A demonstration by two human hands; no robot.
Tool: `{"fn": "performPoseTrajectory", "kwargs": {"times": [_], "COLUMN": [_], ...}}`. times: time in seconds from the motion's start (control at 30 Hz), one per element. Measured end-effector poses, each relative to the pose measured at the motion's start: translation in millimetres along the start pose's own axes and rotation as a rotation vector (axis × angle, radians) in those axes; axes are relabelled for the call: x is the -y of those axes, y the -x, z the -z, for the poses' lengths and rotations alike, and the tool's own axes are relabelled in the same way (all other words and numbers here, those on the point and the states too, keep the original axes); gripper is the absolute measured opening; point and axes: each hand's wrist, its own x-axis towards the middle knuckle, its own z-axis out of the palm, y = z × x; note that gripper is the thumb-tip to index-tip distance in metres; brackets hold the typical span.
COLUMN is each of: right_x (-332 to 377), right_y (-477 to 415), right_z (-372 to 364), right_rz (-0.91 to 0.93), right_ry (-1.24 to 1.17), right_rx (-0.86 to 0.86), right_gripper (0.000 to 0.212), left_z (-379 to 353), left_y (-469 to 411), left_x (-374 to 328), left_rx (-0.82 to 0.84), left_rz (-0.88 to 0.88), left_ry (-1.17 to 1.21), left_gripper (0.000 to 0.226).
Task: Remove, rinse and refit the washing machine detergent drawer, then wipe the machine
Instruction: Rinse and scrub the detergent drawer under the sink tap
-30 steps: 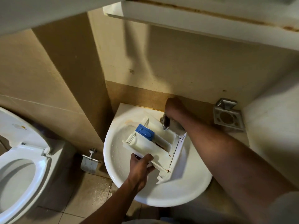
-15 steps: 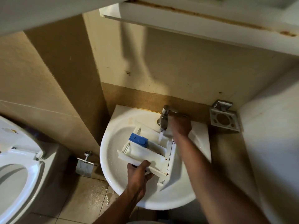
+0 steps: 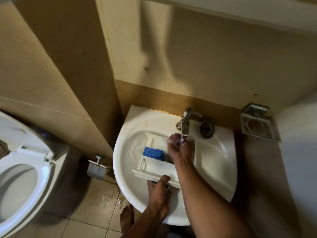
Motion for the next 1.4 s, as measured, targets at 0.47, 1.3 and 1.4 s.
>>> {"fn": "performPoseTrajectory", "kwargs": {"times": [0.47, 1.3, 1.4], "right_x": [71.3, 36.8, 42.0], "right_y": [42.1, 42.8, 63.2], "right_z": [-18.2, -11.3, -30.0], "right_rz": [-0.08, -0.256, -0.021], "right_ry": [1.792, 1.235, 2.133], "right_rx": [-0.018, -0.061, -0.086], "right_gripper": [0.011, 0.018, 0.026], "left_z": [3.0, 3.3, -0.3], "left_y": [-16.2, -14.8, -11.6], "left_x": [-5.8, -4.3, -4.9], "left_rx": [0.044, 0.1, 0.12], "left_rz": [-0.094, -0.018, 0.021], "left_ry": [-0.048, -0.027, 0.024], "left_gripper": [0.047, 0.044, 0.034]}}
